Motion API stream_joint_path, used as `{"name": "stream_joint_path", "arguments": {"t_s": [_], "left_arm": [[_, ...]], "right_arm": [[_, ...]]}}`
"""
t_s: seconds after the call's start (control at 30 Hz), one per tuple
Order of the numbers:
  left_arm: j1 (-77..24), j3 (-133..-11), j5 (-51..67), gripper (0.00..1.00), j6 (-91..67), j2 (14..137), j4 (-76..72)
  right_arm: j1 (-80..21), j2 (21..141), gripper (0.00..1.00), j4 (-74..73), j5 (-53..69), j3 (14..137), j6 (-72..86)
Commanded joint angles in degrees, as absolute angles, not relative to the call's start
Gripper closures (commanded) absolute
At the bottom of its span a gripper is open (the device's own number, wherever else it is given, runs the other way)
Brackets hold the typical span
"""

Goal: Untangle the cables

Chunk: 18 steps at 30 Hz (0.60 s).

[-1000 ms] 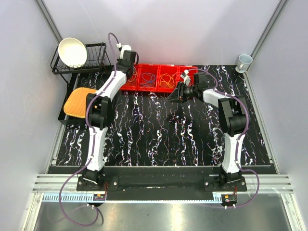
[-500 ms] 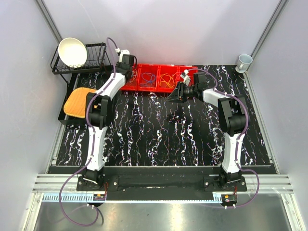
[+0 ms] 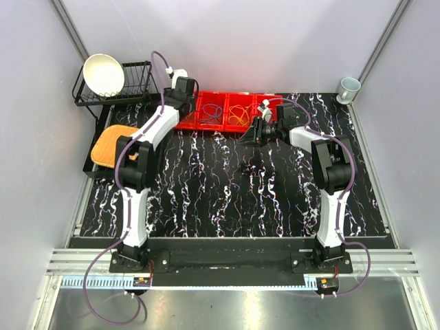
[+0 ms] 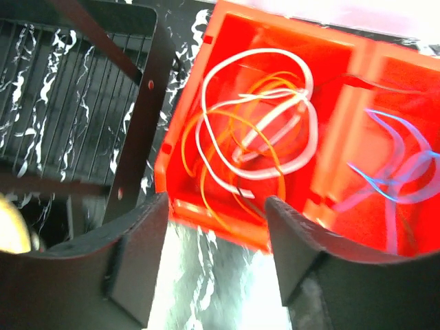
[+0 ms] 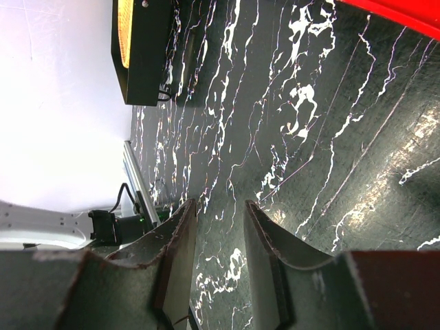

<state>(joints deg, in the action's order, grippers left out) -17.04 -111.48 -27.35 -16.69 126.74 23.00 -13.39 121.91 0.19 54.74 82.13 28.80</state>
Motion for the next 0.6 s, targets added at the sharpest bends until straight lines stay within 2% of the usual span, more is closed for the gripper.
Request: {"name": "stream_joint_path", "arguments": {"t_s": [0.0, 0.23, 0.33, 0.37, 0.47, 0.57], "left_arm": [[-20.0, -105.9, -30.0, 0.33, -20.0, 115.8, 19.6], [-23.2, -92.9, -30.8, 0.25, -25.5, 104.7, 19.4], [-24.7, -88.5, -30.7, 0.17, -25.8, 100.9, 20.1], [-25.3, -86.3, -30.6, 0.11, -25.8, 99.9, 20.5], [-26.3, -81.3, -29.9, 0.01, -26.0, 94.1, 21.4], [-27.6, -77.4, -29.5, 0.01, -26.7, 89.8, 24.8]], "right_arm": [[-13.7, 121.3, 0.61, 0.4, 55.9, 83.8, 28.0], [-13.7, 120.2, 0.60, 1.4, 56.6, 82.9, 28.0], [-13.8, 119.5, 0.60, 2.5, 56.7, 82.2, 28.2], [-13.7, 119.4, 0.60, 2.6, 56.7, 82.2, 28.5], [-13.9, 119.4, 0.60, 2.8, 56.8, 82.2, 28.6], [-14.0, 119.1, 0.59, 2.9, 56.6, 82.0, 28.3]]}}
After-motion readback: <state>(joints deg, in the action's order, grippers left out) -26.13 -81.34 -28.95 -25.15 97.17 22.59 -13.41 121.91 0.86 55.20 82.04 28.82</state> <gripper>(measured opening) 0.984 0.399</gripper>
